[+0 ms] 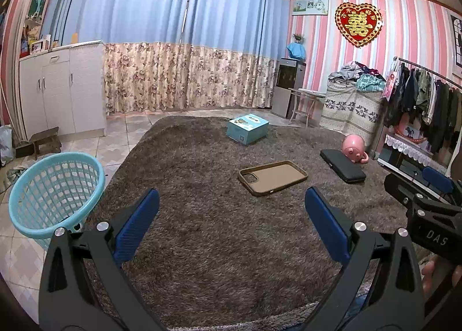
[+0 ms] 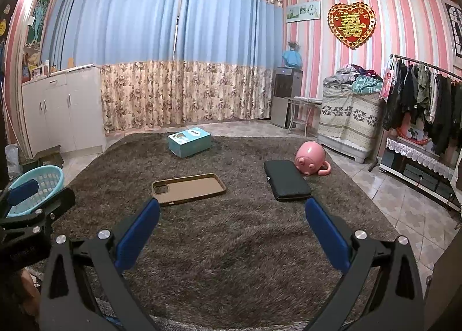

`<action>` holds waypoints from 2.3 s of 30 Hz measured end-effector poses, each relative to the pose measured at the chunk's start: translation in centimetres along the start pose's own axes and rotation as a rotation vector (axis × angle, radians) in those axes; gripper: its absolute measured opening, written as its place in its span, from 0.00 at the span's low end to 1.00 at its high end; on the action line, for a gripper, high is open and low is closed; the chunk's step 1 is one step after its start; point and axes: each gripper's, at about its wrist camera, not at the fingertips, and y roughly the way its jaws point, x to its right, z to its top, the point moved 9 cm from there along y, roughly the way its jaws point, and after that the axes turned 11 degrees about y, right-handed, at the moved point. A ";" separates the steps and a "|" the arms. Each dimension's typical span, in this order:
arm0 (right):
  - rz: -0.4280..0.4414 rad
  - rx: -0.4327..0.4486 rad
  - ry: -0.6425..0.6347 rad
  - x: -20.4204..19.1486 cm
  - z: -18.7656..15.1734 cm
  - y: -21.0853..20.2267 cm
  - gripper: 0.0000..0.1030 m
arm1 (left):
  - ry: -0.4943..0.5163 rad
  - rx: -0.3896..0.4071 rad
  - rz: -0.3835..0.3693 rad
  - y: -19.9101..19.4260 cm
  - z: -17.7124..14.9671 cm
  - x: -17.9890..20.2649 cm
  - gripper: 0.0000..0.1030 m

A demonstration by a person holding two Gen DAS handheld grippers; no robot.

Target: Collect trash

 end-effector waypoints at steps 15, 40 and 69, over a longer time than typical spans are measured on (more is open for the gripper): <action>0.002 -0.008 0.011 0.3 0.0 0.4 0.96 | 0.002 0.000 0.000 0.0 0.0 0.0 0.95; 0.000 -0.009 0.014 0.4 -0.3 0.8 0.96 | 0.006 0.002 0.001 0.0 -0.1 0.0 0.95; 0.001 -0.007 0.014 0.4 -0.4 0.6 0.96 | 0.009 0.002 0.002 0.0 -0.1 0.0 0.95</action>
